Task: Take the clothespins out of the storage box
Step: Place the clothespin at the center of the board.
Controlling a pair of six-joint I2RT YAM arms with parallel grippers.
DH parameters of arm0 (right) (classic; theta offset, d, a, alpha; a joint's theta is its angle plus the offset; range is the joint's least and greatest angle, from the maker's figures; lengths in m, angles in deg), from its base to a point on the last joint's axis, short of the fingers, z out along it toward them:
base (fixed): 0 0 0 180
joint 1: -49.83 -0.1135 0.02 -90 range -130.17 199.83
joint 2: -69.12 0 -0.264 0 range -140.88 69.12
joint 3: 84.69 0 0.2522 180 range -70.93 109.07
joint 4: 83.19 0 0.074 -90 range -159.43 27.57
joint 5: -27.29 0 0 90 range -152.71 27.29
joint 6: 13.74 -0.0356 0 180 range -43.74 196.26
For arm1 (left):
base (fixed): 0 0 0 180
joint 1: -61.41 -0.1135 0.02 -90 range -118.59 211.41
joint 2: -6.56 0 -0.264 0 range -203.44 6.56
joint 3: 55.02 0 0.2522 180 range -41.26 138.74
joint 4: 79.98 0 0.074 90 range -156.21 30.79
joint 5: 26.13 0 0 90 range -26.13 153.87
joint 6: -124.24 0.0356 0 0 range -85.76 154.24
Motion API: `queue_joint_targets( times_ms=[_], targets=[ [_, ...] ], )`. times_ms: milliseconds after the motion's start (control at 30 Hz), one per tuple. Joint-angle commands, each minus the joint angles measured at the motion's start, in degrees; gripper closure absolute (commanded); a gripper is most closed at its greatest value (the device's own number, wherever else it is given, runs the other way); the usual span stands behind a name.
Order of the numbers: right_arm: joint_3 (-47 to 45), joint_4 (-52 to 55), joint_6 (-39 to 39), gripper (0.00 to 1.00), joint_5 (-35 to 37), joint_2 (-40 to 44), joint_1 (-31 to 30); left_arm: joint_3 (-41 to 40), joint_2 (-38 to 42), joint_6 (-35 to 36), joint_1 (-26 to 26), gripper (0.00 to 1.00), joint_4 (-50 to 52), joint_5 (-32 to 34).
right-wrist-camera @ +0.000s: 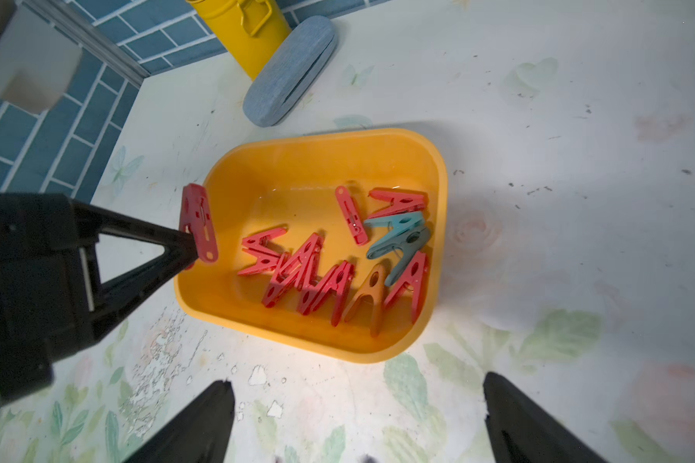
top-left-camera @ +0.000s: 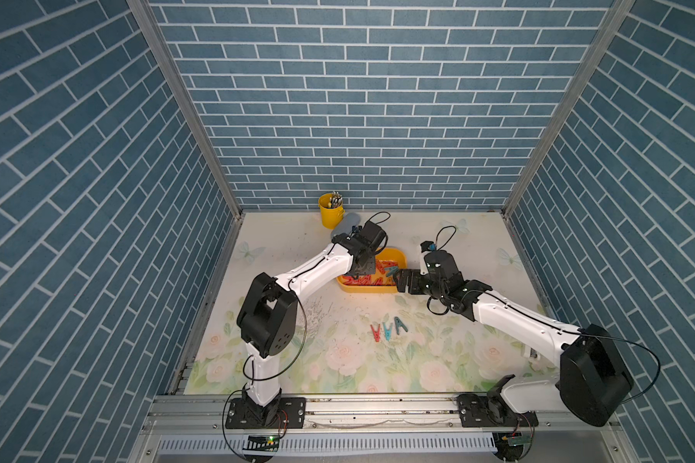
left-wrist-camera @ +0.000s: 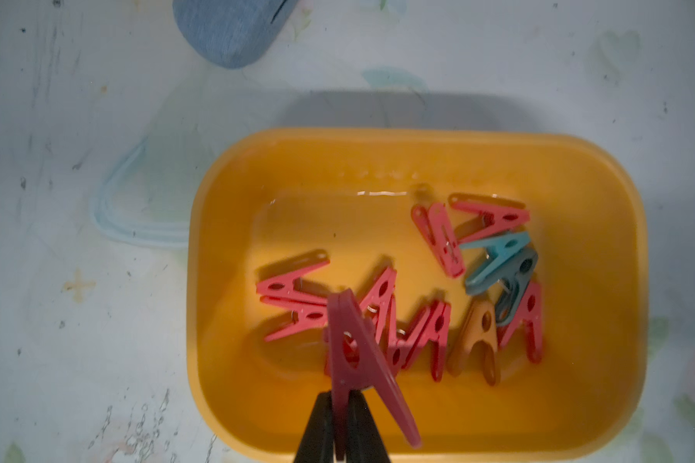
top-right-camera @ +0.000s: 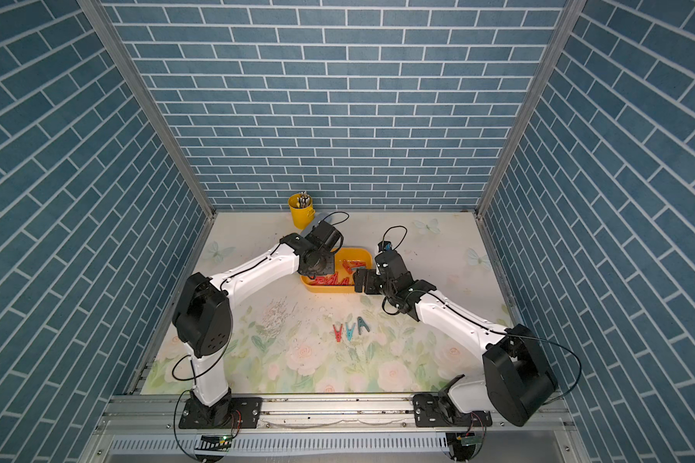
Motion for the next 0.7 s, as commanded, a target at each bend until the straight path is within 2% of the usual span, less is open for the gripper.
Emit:
queue_joint_targets(
  times_ms=[0, 333, 467, 667],
  targets=[
    [-1.3, -1.7, -1.6, 0.01, -0.1, 0.4, -1.8, -5.5, 4.7, -0.1, 1.8, 0.88, -1.4, -0.5],
    [-3.2, -1.2, -4.0, 0.01, 3.4, 1.3, -5.8, -27.6, 17.7, -3.7, 8.3, 0.88, -7.6, -3.4],
    [-4.3, -0.7, -5.6, 0.01, 4.7, 2.1, -7.3, -32.5, 17.9, -4.8, 11.3, 0.89, -11.0, -5.0],
    [-5.2, 0.0, -7.2, 0.01, 6.2, 3.5, -8.9, -35.4, 15.6, -4.3, 13.7, 0.89, -13.4, -5.4]
  ],
)
